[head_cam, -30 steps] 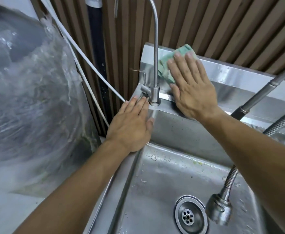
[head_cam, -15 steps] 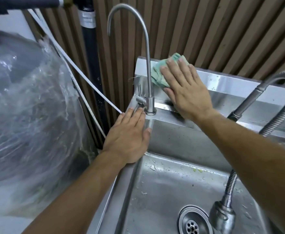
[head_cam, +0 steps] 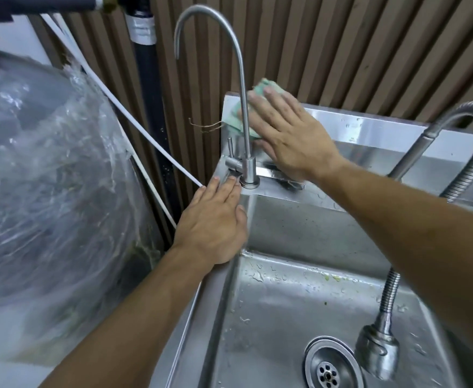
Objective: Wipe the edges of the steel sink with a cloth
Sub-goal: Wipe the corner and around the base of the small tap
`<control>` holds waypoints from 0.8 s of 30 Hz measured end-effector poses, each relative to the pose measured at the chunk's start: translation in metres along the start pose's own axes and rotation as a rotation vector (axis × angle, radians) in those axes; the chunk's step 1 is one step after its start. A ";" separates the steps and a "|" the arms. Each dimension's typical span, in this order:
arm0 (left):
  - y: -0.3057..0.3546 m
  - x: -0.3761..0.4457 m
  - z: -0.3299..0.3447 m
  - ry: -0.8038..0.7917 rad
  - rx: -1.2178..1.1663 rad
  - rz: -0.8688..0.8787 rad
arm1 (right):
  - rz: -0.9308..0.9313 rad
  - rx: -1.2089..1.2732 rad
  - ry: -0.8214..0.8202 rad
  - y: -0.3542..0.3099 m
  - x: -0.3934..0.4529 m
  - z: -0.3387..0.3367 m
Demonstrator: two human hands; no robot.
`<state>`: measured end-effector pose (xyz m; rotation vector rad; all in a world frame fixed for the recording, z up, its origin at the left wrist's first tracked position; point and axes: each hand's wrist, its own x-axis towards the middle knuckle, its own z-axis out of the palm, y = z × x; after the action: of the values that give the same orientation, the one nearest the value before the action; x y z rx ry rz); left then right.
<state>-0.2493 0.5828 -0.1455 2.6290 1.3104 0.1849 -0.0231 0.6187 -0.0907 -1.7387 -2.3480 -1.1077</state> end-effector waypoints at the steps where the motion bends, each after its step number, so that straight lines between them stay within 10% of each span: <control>1: -0.001 0.001 -0.001 0.003 0.001 0.009 | 0.127 0.025 0.012 -0.004 -0.018 0.002; 7: -0.009 0.008 -0.002 0.072 0.055 0.107 | 0.863 0.220 0.110 -0.038 -0.038 0.007; 13: -0.010 0.012 0.000 0.107 -0.037 0.104 | 0.519 0.156 0.112 -0.029 -0.028 0.015; 19: -0.009 0.007 -0.004 0.023 -0.043 0.033 | 1.267 0.386 0.236 -0.031 -0.046 0.010; 24: -0.008 0.008 -0.001 0.021 -0.035 0.008 | 0.581 0.265 0.152 -0.054 -0.002 0.012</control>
<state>-0.2505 0.5940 -0.1457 2.6105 1.2908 0.2359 -0.0632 0.6169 -0.1288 -1.9547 -1.6388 -0.7586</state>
